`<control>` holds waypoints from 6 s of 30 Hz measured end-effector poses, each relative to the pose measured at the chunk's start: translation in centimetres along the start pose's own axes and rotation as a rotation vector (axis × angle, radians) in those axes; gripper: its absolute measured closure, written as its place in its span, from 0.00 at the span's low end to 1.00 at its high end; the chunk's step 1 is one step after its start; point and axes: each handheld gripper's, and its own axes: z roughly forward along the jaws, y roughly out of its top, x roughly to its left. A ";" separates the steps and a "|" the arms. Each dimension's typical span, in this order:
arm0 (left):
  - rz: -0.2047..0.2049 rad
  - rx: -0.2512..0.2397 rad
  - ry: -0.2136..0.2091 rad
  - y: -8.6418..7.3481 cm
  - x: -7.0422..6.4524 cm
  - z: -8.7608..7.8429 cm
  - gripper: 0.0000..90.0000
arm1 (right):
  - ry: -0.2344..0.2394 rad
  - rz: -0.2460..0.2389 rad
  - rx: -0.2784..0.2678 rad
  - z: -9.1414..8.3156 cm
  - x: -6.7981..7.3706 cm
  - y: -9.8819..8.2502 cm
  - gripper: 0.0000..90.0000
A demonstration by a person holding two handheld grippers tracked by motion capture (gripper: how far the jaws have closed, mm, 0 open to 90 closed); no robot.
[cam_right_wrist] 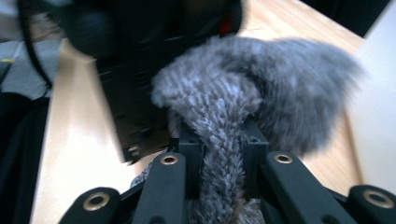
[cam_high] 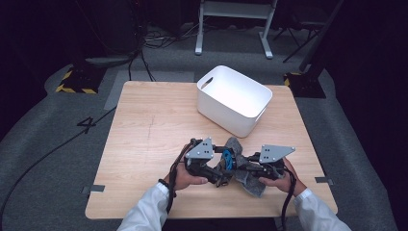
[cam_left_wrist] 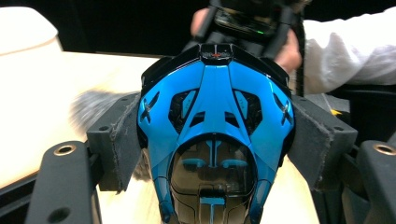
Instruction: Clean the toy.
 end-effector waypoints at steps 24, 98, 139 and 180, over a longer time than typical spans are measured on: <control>-0.061 -0.056 0.102 -0.5 1.7 -2.6 0.29 | 0.194 -0.160 0.204 4.2 4.0 -1.2 0.85; -0.010 0.583 -0.009 -2.4 0.3 9.6 0.19 | -0.201 0.153 0.240 -0.4 -5.3 -6.3 0.74; -0.235 0.515 0.261 -12.2 1.6 -8.6 0.20 | -0.255 0.193 0.048 -0.6 -6.3 -1.4 0.36; -0.204 0.440 0.300 -13.3 0.9 -8.8 0.17 | -0.671 0.591 0.128 -0.4 -17.1 1.4 0.21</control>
